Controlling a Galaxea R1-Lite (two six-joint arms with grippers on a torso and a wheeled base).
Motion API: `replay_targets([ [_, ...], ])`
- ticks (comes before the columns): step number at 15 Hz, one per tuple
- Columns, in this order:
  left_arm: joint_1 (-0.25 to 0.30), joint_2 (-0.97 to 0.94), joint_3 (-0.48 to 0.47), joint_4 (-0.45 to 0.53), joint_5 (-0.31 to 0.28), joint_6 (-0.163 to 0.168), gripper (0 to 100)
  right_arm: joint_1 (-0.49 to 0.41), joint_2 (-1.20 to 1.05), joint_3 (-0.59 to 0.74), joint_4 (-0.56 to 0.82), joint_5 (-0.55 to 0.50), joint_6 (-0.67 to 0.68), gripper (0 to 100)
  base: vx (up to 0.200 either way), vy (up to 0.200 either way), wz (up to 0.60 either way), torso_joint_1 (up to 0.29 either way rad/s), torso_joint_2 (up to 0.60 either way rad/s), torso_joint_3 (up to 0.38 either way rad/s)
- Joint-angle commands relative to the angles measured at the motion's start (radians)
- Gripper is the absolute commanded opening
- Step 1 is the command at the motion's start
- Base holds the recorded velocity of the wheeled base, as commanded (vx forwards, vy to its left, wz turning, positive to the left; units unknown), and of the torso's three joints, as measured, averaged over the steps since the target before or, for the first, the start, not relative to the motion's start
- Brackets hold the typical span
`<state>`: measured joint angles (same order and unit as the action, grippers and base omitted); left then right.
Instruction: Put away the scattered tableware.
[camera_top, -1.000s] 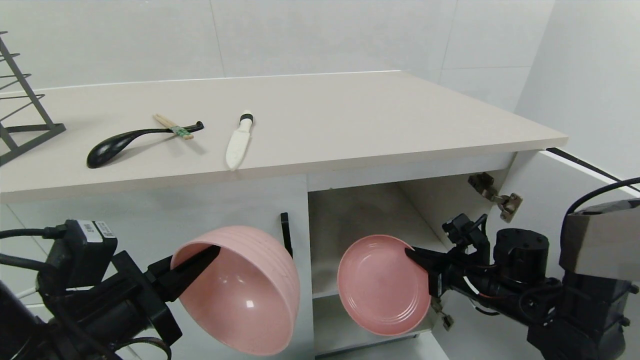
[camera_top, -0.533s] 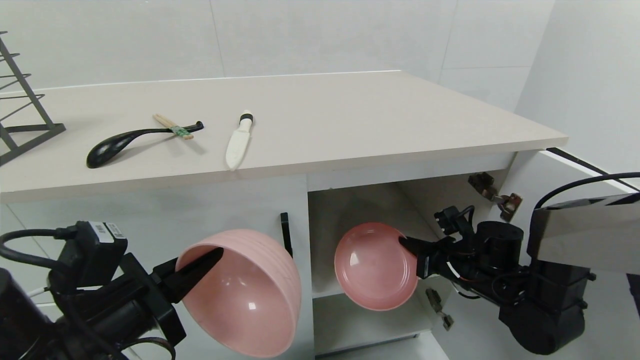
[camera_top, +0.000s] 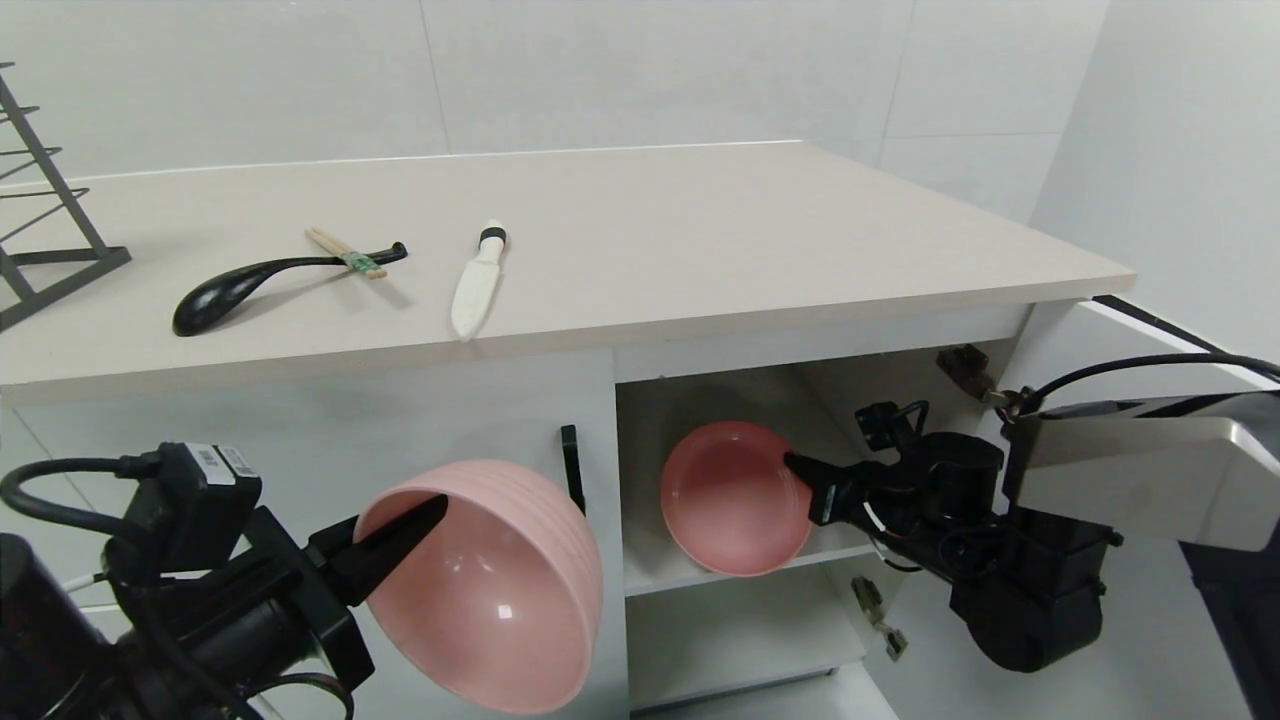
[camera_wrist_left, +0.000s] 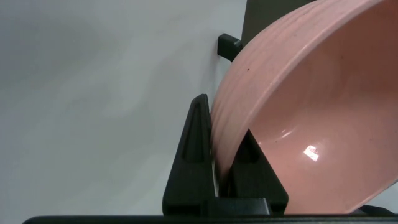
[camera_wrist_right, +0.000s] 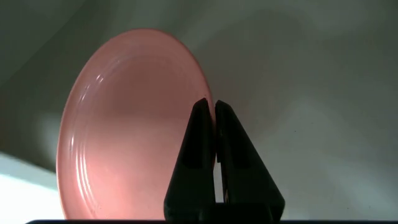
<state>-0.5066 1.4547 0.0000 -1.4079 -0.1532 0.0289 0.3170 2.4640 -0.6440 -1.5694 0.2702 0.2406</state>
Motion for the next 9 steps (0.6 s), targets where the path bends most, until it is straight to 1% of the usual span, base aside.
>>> replay_targets([
  [1, -0.001, 0.0, 0.0, 0.0, 0.0, 0.0, 0, 0.007, 0.029, -0.019, -0.001, -0.002, 0.008, 0, 0.0, 0.0, 0.0, 0.0, 0.0, 0.0],
  [5, -0.001, 0.006, 0.0, 0.003, 0.001, 0.0, 0, 0.005, 0.084, -0.094, -0.001, -0.006, 0.054, 0, 0.0, 0.0, 0.0, 0.0, 0.0, 0.0],
  [9, -0.001, 0.019, 0.0, 0.003, 0.001, 0.0, 0, 0.004, 0.128, -0.114, -0.001, -0.008, 0.054, 0, 0.0, 0.0, 0.0, 0.0, 0.0, 0.0],
])
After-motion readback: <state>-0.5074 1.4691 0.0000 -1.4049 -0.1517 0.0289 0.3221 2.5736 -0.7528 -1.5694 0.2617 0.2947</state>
